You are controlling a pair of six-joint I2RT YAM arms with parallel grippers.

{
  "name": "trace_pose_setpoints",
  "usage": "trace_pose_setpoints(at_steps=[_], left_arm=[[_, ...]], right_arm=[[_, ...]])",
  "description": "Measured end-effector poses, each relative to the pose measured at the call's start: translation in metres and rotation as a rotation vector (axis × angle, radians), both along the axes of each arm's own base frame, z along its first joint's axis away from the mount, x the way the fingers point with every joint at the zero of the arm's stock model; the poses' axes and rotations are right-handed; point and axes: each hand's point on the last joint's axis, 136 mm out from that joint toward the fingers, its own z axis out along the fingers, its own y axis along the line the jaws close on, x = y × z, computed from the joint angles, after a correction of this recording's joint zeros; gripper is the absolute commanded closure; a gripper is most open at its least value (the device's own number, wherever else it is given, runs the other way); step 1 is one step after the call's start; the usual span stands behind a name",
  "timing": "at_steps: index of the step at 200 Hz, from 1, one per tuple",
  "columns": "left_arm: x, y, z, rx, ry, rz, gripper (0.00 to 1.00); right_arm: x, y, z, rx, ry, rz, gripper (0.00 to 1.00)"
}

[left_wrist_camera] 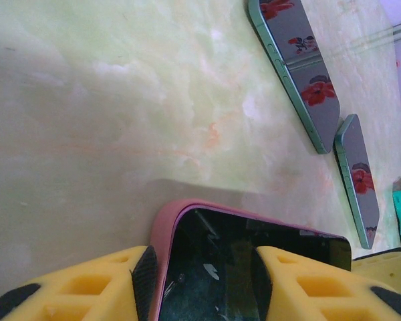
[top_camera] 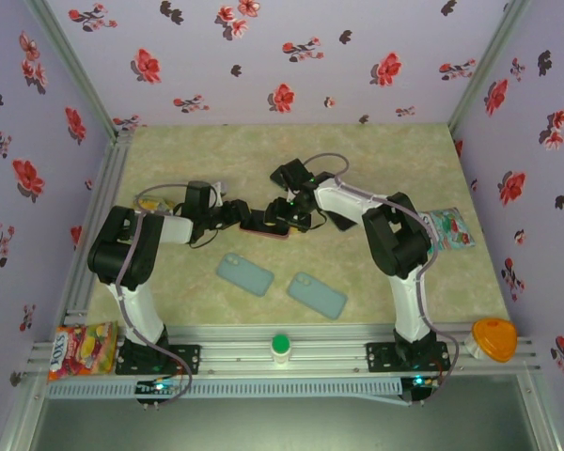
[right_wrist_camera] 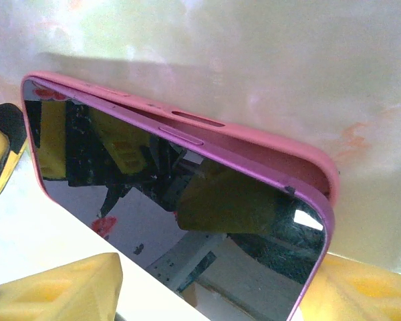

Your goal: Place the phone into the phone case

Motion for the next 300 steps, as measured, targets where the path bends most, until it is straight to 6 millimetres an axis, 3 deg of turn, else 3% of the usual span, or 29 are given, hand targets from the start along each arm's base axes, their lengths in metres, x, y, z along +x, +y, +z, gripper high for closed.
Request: trace_pose_setpoints(at_steps=[300], left_arm=[[-0.0005, 0.0002, 0.0005, -0.007, -0.015, 0.002, 0.54]], right_arm=[[0.0007, 0.0029, 0.0007, -0.050, -0.033, 0.043, 0.14]])
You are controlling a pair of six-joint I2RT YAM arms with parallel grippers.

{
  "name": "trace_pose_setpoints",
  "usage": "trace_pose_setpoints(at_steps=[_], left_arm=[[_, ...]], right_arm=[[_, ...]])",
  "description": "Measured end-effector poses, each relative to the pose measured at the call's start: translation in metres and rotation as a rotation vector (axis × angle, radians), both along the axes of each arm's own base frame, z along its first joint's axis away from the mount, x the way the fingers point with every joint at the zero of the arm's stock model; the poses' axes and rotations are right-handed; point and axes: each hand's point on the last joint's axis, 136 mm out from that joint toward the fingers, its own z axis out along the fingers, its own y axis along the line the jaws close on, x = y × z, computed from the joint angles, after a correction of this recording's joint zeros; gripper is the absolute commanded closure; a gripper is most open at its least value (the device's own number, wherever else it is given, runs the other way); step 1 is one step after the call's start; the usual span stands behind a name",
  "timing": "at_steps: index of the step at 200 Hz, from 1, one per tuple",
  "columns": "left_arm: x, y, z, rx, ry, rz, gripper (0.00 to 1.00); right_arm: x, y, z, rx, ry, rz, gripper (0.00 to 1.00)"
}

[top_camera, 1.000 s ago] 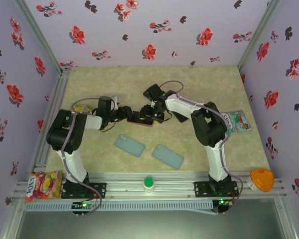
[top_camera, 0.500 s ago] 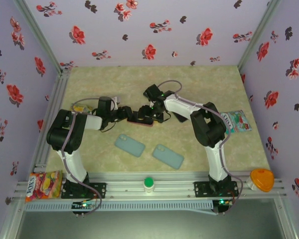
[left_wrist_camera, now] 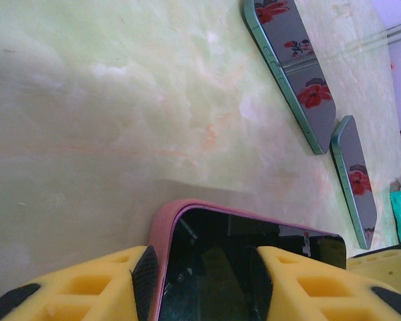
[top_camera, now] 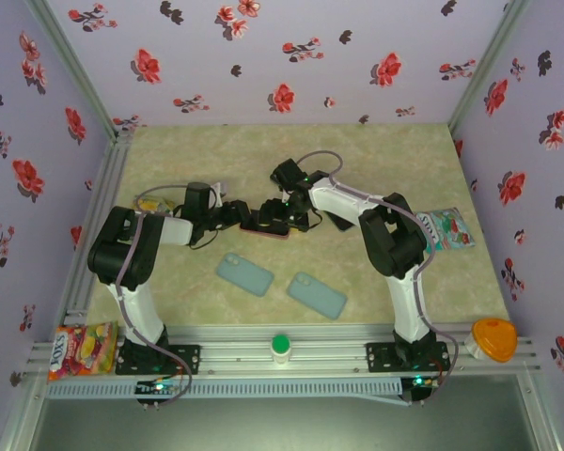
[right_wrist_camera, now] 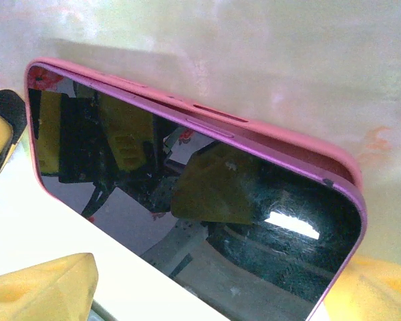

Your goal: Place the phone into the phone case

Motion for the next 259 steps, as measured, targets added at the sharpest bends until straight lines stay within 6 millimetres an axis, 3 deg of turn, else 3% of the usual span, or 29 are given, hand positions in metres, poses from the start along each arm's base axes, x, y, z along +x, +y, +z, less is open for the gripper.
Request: trace_pose_setpoints(at_steps=[149, 192, 227, 259], left_arm=[[0.000, 0.000, 0.000, 0.000, 0.000, 0.000, 0.54], [0.000, 0.000, 0.000, 0.001, 0.000, 0.000, 0.54], [-0.003, 0.001, 0.000, 0.014, 0.012, 0.006, 0.54], [-0.007, 0.003, -0.002, 0.033, 0.036, 0.010, 0.54]], right_arm=[[-0.002, -0.008, -0.001, -0.042, 0.004, -0.003, 0.11], [-0.006, -0.014, 0.019, 0.018, -0.063, -0.003, 0.11], [-0.007, -0.020, 0.036, 0.076, -0.132, 0.007, 0.29], [-0.013, -0.024, 0.023, 0.113, -0.133, 0.013, 0.48]])
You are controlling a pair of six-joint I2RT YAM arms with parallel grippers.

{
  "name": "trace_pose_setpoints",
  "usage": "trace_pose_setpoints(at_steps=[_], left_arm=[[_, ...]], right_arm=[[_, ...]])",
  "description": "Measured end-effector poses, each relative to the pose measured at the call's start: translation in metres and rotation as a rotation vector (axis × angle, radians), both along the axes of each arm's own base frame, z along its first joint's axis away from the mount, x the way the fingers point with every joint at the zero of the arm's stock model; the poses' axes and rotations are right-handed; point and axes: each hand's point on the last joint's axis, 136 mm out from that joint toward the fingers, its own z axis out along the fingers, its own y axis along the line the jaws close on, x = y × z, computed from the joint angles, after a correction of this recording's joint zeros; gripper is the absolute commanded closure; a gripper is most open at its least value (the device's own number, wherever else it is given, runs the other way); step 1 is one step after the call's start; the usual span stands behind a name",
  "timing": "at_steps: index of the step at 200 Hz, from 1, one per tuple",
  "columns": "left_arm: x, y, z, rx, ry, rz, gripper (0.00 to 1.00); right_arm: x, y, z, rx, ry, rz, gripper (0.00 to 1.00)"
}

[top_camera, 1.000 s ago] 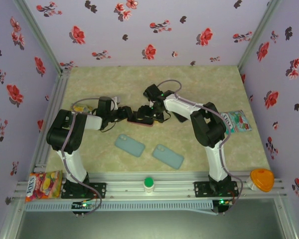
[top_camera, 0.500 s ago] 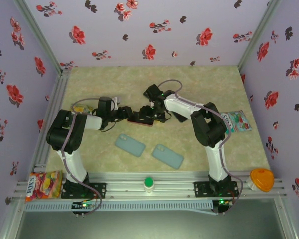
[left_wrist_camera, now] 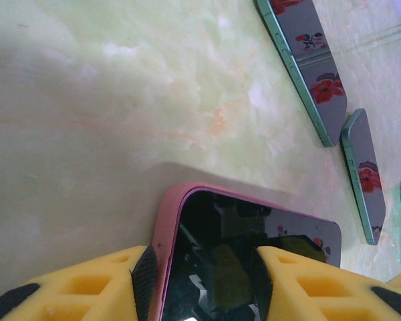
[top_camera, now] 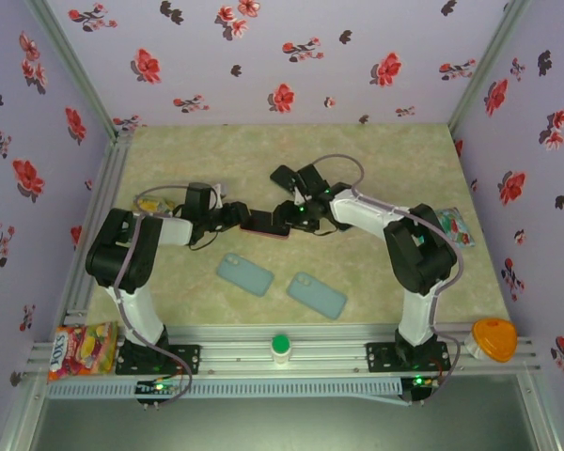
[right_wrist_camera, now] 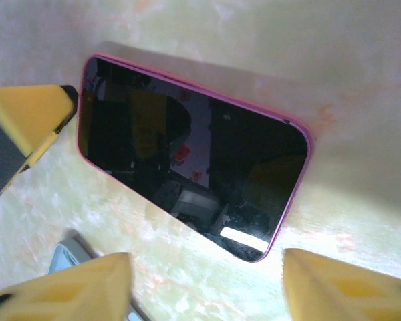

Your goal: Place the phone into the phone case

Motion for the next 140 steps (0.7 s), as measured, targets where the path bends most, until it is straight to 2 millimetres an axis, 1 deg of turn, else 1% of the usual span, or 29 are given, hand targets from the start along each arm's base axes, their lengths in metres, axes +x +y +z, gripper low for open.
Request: trace_pose_setpoints(at_steps=[21, 37, 66, 99, 140], left_arm=[[-0.002, 0.001, -0.001, 0.008, 0.009, 0.003, 0.54], [-0.002, 0.001, -0.001, 0.012, 0.012, 0.005, 0.54], [-0.003, 0.002, -0.001, 0.015, 0.015, 0.007, 0.54], [-0.003, 0.001, -0.001, 0.015, 0.015, 0.007, 0.54], [-0.003, 0.001, -0.001, 0.015, 0.015, 0.007, 0.54]], right_arm=[[-0.002, -0.008, -0.012, 0.011, 0.023, -0.018, 0.54], [0.000, -0.013, -0.016, 0.020, 0.026, -0.034, 0.60], [0.008, -0.013, -0.013, 0.043, 0.005, -0.043, 0.64], [0.010, -0.009, -0.010, 0.063, -0.005, -0.036, 0.70], [0.011, -0.007, -0.014, 0.064, 0.002, -0.034, 0.70]])
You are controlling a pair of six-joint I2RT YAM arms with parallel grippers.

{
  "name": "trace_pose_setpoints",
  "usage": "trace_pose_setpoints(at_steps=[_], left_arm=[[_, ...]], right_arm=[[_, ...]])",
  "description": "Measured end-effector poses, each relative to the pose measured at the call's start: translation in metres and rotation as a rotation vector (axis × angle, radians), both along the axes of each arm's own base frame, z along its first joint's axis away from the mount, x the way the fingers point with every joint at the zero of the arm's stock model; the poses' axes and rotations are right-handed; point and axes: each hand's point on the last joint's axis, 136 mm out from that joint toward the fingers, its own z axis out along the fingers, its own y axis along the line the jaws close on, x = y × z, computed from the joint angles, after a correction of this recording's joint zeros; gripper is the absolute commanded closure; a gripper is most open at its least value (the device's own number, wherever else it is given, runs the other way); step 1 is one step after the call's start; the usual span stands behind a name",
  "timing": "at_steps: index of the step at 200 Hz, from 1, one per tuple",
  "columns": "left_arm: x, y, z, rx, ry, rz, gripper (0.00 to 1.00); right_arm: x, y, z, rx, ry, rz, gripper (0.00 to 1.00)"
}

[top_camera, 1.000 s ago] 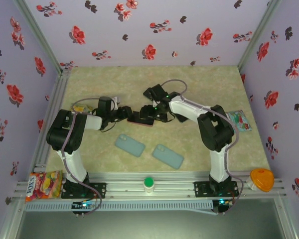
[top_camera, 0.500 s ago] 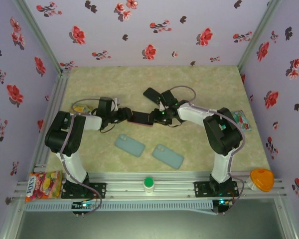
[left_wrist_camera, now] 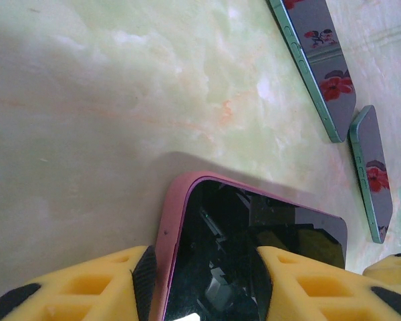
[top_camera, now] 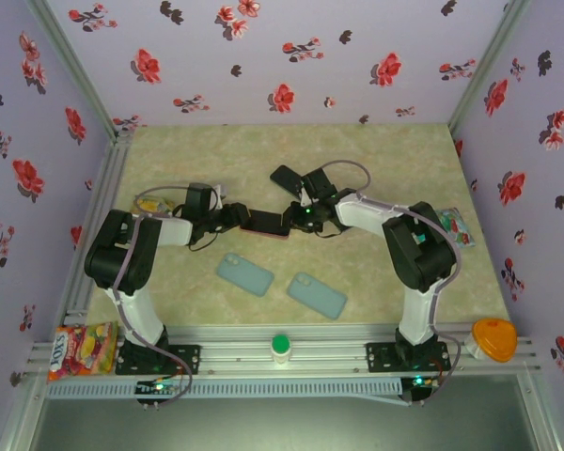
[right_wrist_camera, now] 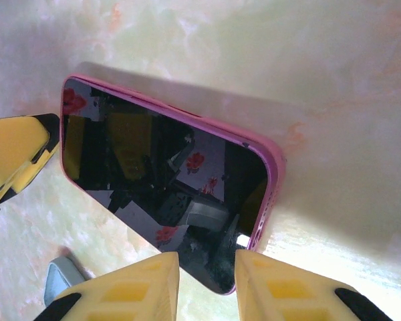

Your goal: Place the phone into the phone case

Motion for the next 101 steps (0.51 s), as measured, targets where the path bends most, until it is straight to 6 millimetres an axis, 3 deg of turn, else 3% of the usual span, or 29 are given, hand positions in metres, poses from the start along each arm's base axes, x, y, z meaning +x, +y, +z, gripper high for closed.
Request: trace_pose_setpoints(at_steps=[36, 101], left_arm=[[0.0000, 0.0000, 0.0000, 0.000, 0.000, 0.000, 0.54], [-0.0001, 0.0000, -0.0001, 0.000, 0.000, 0.000, 0.54]], right_arm=[[-0.0002, -0.0002, -0.0028, -0.004, 0.005, 0.000, 0.64], [-0.0001, -0.0004, -0.0030, -0.005, 0.005, 0.000, 0.66]])
